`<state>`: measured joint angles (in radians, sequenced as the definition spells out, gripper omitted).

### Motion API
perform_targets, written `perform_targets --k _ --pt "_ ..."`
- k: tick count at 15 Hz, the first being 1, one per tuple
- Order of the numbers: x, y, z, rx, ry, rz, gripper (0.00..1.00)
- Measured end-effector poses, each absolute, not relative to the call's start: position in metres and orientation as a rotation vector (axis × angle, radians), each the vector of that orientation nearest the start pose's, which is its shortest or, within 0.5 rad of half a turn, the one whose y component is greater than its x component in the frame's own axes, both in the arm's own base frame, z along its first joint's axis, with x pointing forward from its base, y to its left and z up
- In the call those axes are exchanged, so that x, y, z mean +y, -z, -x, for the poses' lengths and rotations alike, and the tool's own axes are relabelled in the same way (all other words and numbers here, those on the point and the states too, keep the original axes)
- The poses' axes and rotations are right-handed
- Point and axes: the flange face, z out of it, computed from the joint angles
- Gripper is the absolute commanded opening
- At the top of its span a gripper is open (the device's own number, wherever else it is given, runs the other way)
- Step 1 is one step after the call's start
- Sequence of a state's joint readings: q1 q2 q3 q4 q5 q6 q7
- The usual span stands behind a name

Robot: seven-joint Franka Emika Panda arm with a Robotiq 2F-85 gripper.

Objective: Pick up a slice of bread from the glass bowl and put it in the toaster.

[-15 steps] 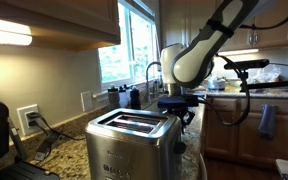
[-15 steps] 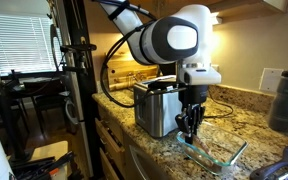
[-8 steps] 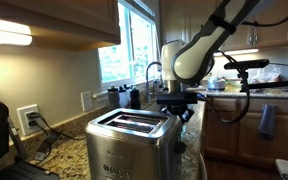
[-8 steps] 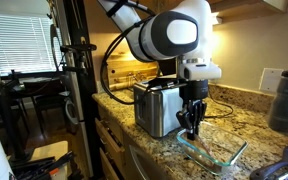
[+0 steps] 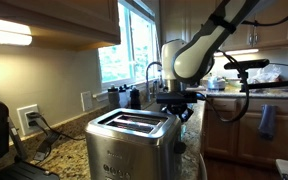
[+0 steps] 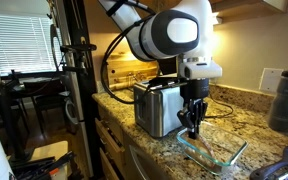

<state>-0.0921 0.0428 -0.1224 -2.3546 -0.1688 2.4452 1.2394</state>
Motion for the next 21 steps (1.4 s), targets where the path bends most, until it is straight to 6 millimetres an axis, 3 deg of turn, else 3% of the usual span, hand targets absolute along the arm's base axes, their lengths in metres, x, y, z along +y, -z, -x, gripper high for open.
perform_targets --k 21 --pt "-0.118 -0.344 -0.518 1.919 0.356 2.565 0.07"
